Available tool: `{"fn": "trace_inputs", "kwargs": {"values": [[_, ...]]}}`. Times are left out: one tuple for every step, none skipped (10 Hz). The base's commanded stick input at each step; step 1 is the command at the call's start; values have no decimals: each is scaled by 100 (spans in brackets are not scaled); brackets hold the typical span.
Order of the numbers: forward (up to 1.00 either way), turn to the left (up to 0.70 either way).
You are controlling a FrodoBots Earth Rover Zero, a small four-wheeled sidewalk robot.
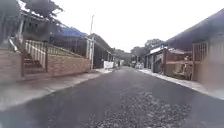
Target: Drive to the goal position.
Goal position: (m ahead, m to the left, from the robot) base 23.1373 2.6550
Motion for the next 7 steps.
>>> {"fn": "trace_inputs", "kwargs": {"values": [[50, 0], [50, 0], [50, -12], [50, -35], [50, -50], [50, -50], [50, -50]]}}
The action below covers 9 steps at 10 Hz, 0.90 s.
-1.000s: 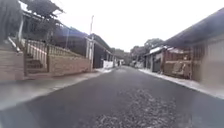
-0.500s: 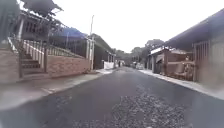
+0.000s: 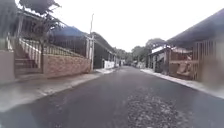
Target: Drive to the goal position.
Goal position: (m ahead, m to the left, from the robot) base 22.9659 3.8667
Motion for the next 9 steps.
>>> {"fn": "trace_inputs", "kwargs": {"values": [[50, -50], [50, -50], [50, -50], [50, -37], [50, 0], [50, 0], [50, 0], [50, 0], [50, 0]]}}
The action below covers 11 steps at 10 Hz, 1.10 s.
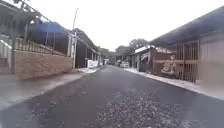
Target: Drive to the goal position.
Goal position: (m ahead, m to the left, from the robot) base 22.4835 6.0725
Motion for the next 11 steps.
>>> {"fn": "trace_inputs", "kwargs": {"values": [[50, 0], [50, 0], [50, 0], [50, 0], [50, 0], [50, 0], [50, 0], [50, 0], [50, 0], [50, 0], [50, 0]]}}
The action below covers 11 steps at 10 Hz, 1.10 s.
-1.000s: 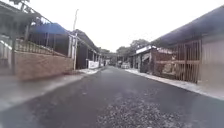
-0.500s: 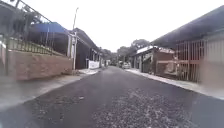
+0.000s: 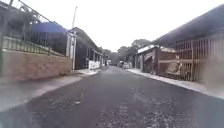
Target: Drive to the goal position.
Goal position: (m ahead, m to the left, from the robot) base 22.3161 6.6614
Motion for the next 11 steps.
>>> {"fn": "trace_inputs", "kwargs": {"values": [[50, 0], [50, 0], [50, 0], [50, 0], [50, -24], [50, -50], [50, -50], [50, -50], [50, -50], [50, -50], [50, -50]]}}
